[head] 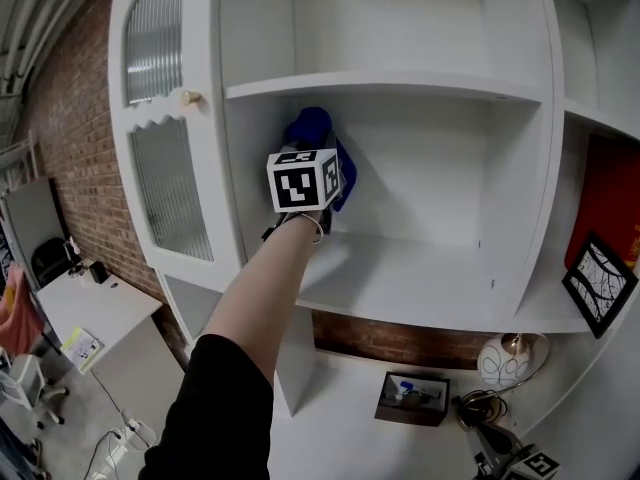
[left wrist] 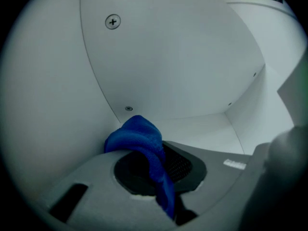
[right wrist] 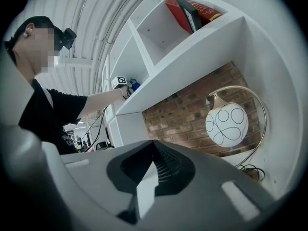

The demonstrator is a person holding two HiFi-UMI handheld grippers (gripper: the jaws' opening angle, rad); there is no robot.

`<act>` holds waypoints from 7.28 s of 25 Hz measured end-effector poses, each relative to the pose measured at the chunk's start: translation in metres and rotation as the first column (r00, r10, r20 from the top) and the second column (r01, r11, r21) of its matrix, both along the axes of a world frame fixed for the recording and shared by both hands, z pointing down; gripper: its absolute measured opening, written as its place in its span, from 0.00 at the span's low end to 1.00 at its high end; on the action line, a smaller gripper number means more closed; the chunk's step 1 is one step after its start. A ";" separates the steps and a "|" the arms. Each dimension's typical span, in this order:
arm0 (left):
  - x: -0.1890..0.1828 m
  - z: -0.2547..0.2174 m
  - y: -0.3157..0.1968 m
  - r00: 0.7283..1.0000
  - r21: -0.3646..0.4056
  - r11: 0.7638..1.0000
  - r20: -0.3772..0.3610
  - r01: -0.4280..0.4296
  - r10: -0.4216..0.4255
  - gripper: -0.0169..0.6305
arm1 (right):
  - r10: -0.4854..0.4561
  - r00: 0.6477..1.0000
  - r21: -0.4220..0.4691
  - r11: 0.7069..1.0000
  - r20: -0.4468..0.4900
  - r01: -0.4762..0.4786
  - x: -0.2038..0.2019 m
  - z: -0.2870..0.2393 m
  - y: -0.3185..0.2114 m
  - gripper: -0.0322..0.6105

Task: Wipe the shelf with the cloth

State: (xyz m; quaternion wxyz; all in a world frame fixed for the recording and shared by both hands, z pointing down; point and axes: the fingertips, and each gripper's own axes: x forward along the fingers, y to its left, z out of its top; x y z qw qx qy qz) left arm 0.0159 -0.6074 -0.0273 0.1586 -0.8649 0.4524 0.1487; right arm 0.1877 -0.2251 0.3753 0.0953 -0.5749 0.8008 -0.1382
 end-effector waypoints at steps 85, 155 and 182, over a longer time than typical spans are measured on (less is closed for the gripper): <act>0.058 0.063 0.004 0.965 -0.203 0.944 -0.021 -0.261 0.262 0.06 | -0.377 0.903 -0.054 0.926 -0.206 0.374 -0.183 -0.091 -0.068 0.06; 0.210 0.108 0.047 0.896 -0.301 0.913 0.262 -0.276 0.358 0.06 | -0.400 0.916 -0.003 0.917 -0.028 0.400 -0.122 -0.064 -0.042 0.06; 0.043 0.090 -0.012 0.978 -0.422 0.904 0.153 -0.064 0.141 0.07 | -0.611 0.791 0.005 0.792 -0.033 0.611 -0.190 -0.063 -0.052 0.06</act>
